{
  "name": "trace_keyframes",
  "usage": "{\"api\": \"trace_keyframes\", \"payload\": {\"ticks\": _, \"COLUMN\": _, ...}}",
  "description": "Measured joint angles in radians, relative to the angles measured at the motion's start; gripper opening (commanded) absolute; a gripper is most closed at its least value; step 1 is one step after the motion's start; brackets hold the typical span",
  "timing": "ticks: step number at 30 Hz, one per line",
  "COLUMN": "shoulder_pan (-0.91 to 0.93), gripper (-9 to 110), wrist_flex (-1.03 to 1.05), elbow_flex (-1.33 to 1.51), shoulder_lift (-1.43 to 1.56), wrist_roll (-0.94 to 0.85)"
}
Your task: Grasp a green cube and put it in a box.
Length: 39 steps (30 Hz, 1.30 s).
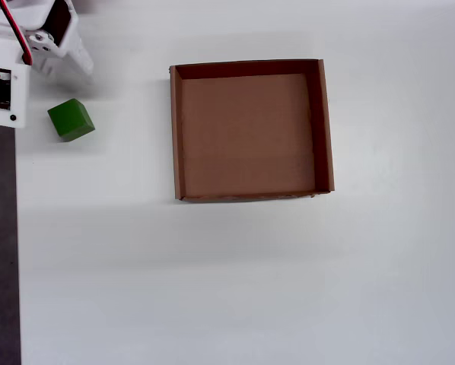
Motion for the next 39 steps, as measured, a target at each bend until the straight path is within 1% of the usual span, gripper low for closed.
{"api": "trace_keyframes", "payload": {"ticks": 6, "shoulder_pan": -0.006, "gripper": 22, "wrist_flex": -0.094, "elbow_flex": 0.0, "shoulder_lift": -0.051, "wrist_roll": -0.103}}
{"api": "trace_keyframes", "payload": {"ticks": 10, "shoulder_pan": -0.006, "gripper": 22, "wrist_flex": -0.12, "elbow_flex": 0.0, "shoulder_lift": -0.095, "wrist_roll": -0.181}}
{"api": "trace_keyframes", "payload": {"ticks": 15, "shoulder_pan": 0.018, "gripper": 22, "wrist_flex": -0.037, "elbow_flex": -0.021, "shoulder_lift": -0.098, "wrist_roll": -0.334}}
{"api": "trace_keyframes", "payload": {"ticks": 19, "shoulder_pan": 0.038, "gripper": 22, "wrist_flex": 0.006, "elbow_flex": -0.048, "shoulder_lift": -0.097, "wrist_roll": -0.41}}
{"api": "trace_keyframes", "payload": {"ticks": 28, "shoulder_pan": 0.06, "gripper": 22, "wrist_flex": 0.052, "elbow_flex": -0.158, "shoulder_lift": -0.143, "wrist_roll": -0.489}}
{"api": "trace_keyframes", "payload": {"ticks": 39, "shoulder_pan": 0.06, "gripper": 24, "wrist_flex": -0.083, "elbow_flex": -0.179, "shoulder_lift": -0.304, "wrist_roll": -0.495}}
